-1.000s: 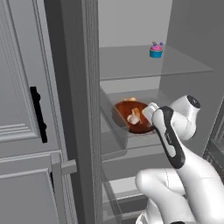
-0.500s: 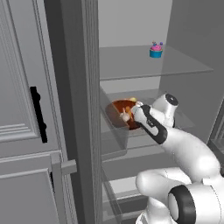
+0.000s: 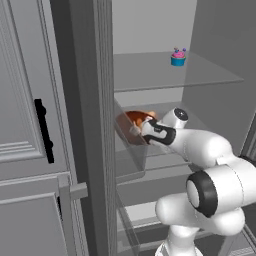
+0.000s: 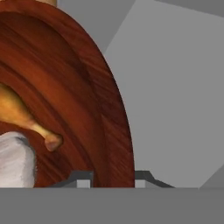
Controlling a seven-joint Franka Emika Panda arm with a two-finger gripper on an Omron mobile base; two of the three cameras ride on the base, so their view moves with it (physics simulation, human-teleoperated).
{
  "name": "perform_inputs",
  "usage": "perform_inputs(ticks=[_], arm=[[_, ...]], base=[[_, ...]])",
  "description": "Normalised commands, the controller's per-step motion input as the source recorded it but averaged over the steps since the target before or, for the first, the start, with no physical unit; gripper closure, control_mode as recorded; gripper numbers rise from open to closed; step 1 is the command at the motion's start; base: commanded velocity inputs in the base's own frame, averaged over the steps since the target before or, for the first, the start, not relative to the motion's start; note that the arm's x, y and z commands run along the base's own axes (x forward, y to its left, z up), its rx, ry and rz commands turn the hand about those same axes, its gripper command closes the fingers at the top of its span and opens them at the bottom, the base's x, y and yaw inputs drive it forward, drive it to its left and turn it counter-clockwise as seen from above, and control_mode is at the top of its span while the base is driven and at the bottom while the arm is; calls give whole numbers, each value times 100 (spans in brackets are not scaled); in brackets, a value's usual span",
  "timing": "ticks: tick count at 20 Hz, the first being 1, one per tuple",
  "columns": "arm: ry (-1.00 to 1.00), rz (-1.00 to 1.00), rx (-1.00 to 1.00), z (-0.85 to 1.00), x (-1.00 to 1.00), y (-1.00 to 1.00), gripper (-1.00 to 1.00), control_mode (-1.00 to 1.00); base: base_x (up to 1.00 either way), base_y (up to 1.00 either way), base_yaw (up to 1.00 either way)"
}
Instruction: Pick the chicken drumstick and garlic from their plates and place them in the bowl. Then put the bowl in the fridge.
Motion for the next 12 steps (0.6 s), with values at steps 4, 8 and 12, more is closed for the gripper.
perform_inputs(ticks=[4,8,12], arm=[[0,0,0,-22,39,19,100,-100],[5,0,0,-3,14,8,100,-100],[17,1,0,0,0,4,100,-100]], base=[[0,0,0],[0,0,0],[0,0,0]])
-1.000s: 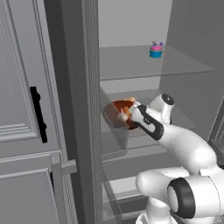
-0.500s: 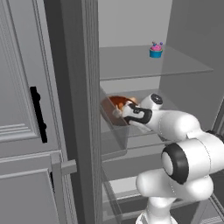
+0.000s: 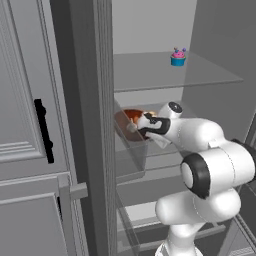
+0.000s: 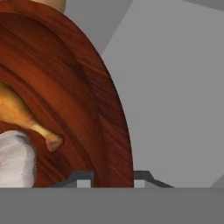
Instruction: Pick the chicken drumstick and garlic from their plates and place them in the bowl. Then put the bowl in the fridge.
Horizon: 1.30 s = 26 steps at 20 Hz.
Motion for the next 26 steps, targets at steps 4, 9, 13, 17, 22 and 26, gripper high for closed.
perform_inputs(ticks=[4,9,13,17,22,26], arm=[[10,0,0,0,0,14,-100,-100],[1,0,0,0,0,6,-100,-100],[-1,0,0,0,0,0,-100,-100],[-11,0,0,0,-4,0,-100,-100],[-29,0,6,0,-35,0,-100,-100],[-28,0,14,16,-32,-1,-100,-100]], base=[[0,0,0],[0,0,0],[0,0,0],[0,0,0],[0,0,0],[0,0,0]])
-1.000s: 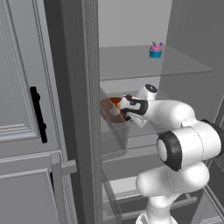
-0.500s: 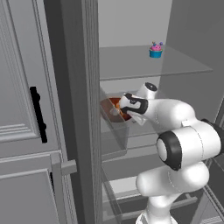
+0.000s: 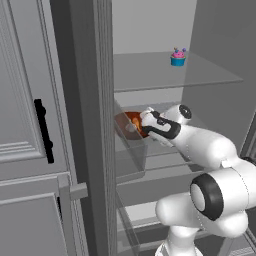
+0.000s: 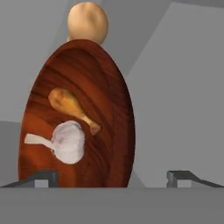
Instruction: Pick the chicken drumstick and garlic from their plates and place them in the bowl. Then put the bowl in the fridge.
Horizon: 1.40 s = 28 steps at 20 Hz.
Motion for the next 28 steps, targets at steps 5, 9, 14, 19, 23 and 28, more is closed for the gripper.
perform_inputs(ticks=[5,9,14,19,23,28], arm=[[-8,-1,1,54,-39,-1,-100,-100],[0,-6,-14,52,-52,1,-100,-100],[21,-13,-4,86,-14,-17,-100,-100],[9,-11,0,58,-42,-30,-100,-100],[-6,1,0,3,-60,-8,-100,-100],[5,19,-10,40,-44,-7,-100,-100]], base=[[0,0,0],[0,0,0],[0,0,0],[0,0,0],[0,0,0],[0,0,0]])
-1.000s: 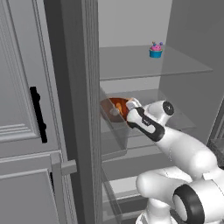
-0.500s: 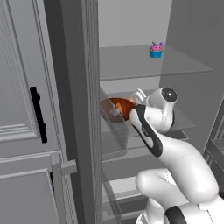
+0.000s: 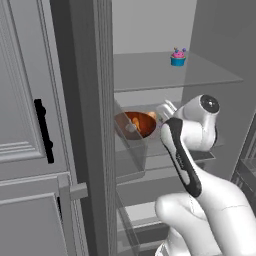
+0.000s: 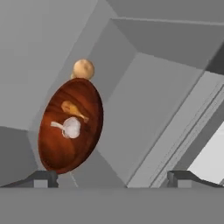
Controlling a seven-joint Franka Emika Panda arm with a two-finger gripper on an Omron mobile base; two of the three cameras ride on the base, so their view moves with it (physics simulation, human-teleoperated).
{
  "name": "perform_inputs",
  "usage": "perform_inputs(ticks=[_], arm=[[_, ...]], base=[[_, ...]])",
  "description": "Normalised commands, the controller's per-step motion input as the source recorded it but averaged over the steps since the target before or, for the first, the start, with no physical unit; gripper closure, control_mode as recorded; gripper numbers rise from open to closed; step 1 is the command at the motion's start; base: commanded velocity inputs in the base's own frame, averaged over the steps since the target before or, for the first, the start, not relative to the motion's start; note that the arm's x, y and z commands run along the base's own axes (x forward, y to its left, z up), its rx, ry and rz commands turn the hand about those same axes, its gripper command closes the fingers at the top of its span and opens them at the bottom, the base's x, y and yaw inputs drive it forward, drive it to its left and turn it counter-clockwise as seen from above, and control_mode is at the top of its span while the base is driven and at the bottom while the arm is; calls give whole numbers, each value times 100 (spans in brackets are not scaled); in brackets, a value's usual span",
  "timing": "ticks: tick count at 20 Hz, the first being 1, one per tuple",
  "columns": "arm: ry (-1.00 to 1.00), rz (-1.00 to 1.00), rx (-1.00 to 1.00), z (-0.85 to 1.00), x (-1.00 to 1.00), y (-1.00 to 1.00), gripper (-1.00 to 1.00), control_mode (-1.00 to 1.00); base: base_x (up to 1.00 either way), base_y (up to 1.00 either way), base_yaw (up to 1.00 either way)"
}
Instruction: Pick the chicken drumstick and garlic from their plates and place them in the bowl. Then put the bowl in the fridge.
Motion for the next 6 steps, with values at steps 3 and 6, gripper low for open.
perform_inputs(ticks=[3,6], arm=[[0,45,-36,13,-81,-14,-100,-100],[0,53,-56,45,-75,0,-100,-100]], base=[[0,0,0],[0,0,0]])
